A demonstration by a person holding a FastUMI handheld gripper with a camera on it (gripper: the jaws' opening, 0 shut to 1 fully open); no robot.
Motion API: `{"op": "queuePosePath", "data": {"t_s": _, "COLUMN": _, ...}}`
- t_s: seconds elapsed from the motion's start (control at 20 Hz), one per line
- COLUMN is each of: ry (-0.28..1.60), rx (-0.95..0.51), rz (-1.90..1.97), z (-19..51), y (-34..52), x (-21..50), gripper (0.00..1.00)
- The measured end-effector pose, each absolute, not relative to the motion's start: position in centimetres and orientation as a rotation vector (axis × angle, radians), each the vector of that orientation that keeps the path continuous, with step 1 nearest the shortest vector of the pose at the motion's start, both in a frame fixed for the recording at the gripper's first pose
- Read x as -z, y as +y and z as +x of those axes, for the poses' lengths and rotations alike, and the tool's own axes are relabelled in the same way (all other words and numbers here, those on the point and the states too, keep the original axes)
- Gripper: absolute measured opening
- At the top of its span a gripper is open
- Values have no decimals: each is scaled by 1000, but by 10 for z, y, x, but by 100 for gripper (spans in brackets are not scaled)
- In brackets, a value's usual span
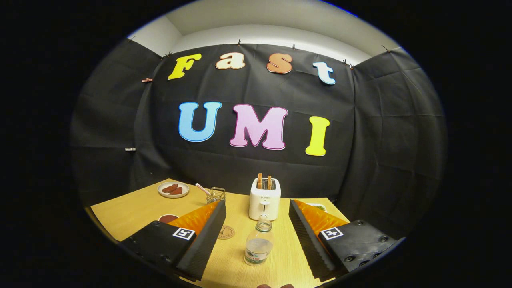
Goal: Take the bottle from table, then pour the juice into the cup, finally place the bottle on the coaster
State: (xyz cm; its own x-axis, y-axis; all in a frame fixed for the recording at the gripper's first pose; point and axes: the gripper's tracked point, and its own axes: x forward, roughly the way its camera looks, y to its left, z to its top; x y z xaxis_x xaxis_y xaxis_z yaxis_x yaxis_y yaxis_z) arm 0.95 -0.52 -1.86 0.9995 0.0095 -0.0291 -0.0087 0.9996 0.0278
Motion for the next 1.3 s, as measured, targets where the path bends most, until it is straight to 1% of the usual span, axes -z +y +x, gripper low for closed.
{"op": "queuePosePath", "data": {"t_s": 0.35, "ry": 35, "rx": -15, "rz": 35, "z": 15, "y": -10, "x": 22, "gripper": 98}}
{"op": "queuePosePath", "data": {"t_s": 0.8, "ry": 67, "rx": -25, "rz": 33, "z": 25, "y": -8, "x": 44, "gripper": 98}}
{"op": "queuePosePath", "data": {"t_s": 1.3, "ry": 127, "rx": -32, "rz": 14, "z": 43, "y": -5, "x": 98, "gripper": 98}}
